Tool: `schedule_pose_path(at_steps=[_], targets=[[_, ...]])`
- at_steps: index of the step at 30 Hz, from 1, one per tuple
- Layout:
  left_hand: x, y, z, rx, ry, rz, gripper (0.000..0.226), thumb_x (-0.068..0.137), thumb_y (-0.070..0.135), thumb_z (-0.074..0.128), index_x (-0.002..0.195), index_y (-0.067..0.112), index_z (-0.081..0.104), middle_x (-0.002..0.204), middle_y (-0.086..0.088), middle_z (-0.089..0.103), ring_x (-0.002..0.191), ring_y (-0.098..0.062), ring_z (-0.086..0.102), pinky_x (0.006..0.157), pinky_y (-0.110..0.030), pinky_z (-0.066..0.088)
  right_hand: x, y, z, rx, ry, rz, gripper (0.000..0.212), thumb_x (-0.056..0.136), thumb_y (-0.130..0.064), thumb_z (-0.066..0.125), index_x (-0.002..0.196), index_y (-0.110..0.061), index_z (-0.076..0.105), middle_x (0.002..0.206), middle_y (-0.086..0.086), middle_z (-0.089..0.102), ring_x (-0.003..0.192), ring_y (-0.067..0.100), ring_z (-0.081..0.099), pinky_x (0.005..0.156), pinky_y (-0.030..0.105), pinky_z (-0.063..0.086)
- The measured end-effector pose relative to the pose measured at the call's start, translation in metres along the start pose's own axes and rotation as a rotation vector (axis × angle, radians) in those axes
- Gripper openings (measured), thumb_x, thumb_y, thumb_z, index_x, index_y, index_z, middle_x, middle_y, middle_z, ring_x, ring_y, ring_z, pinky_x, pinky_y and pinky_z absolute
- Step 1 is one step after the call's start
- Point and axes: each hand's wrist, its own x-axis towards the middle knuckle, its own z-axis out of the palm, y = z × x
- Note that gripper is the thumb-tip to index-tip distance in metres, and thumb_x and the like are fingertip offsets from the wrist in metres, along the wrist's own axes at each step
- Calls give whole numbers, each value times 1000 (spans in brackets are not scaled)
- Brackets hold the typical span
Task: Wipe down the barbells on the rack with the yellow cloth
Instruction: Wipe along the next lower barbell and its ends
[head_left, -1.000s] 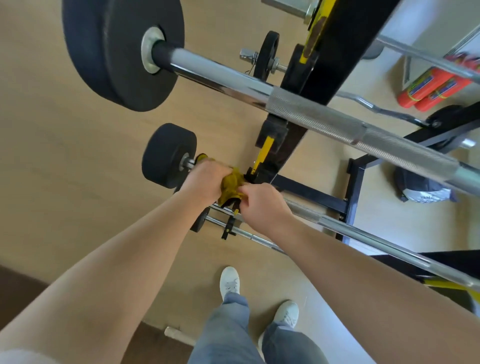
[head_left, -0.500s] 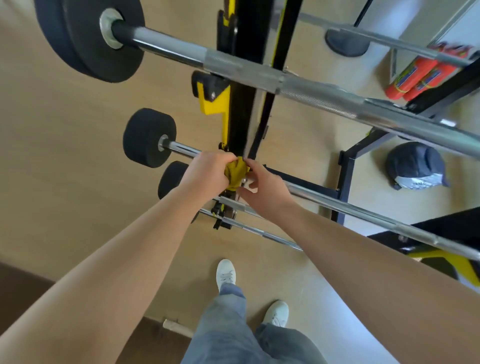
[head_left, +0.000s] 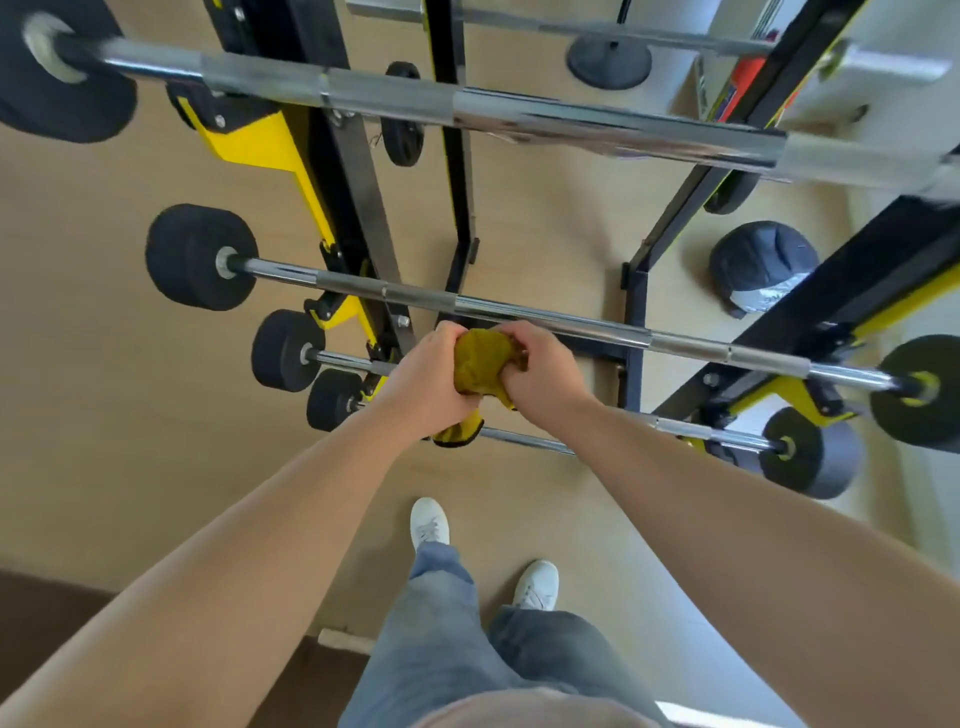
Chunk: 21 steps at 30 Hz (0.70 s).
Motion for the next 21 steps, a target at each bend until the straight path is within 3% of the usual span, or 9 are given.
schedule_pose_path(at_steps=[3,6,10,12,15,18,20,21], targets=[[-8,7,17,61,-64,-58,60,69,50,85,109,25,48,102,5,51,84,-8,56,65,-24,49,-16,16,-21,96,30,89,56,85,4,46,122,-33,64,111,-7,60,102,21,59,82,36,57],[-14,10,35,114,-141,-67,47,75,61,74,100,26,54,99,3,56,80,-11,60,67,-29,54,-34,33,-38,216,41,164,62,87,11,42,121,-36,64,107,-16,55,98,18,58,71,29,57],[-17,4,54,-113,-310,-217,31,100,50,45,115,24,52,101,-1,62,95,-19,62,83,-37,53,-46,60,-44,249,95,266,60,90,10,47,126,-35,61,115,-9,57,97,12,57,67,18,51],[-16,-6,61,-104,-401,-219,29,100,37,49,127,28,48,116,2,60,100,-17,61,90,-41,53,-47,71,-43,230,96,315,58,90,8,48,127,-34,61,118,-8,56,95,10,57,63,17,50],[-10,-26,68,76,-462,-175,43,97,29,55,140,29,47,120,7,56,97,-13,60,73,-28,54,-45,86,-32,83,-2,331,52,91,3,51,125,-34,62,115,-11,58,89,9,58,59,16,49],[-4,-53,67,304,-349,-121,29,93,53,54,110,33,64,106,3,58,99,-20,58,85,-41,54,-41,100,-16,-147,-74,310,34,95,-11,60,122,-32,67,118,-12,61,94,11,57,67,14,45],[1,-75,66,344,-363,-133,29,84,69,52,94,43,58,101,3,57,101,-24,56,91,-49,52,-40,106,-4,-210,-102,346,29,97,-24,62,125,-29,67,122,-8,64,99,12,58,76,20,45],[1,-82,65,295,-395,-144,26,85,66,55,95,42,55,98,4,58,100,-24,58,91,-48,52,-41,107,3,-221,-121,378,31,97,-31,62,128,-28,65,123,-6,64,99,12,58,76,22,45]])
